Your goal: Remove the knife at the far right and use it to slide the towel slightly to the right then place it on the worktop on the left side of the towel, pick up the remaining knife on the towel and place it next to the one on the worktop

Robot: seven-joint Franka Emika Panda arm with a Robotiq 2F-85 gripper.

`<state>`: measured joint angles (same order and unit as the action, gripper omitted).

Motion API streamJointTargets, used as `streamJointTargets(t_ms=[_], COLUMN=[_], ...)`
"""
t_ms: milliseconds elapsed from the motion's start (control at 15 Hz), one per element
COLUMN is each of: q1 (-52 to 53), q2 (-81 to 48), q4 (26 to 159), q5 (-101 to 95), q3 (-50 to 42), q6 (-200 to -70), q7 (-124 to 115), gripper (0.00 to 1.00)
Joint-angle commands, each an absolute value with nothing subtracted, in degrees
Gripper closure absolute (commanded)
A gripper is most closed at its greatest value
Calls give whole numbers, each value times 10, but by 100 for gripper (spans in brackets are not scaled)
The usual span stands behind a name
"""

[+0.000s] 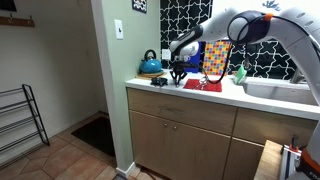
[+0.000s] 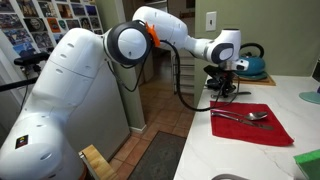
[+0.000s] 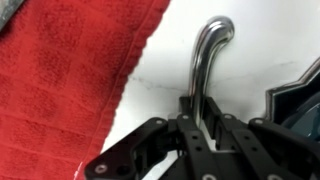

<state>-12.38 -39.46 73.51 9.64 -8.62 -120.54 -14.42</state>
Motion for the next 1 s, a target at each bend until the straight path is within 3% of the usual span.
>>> streamJointTargets(t_ms=[0, 933], q1=[-132, -136], q2=[-406, -405], q4=[724, 728], q5=[87, 68], q3=[-82, -80], q6=[-1212, -1210], q7=[-114, -57], gripper=[95, 95])
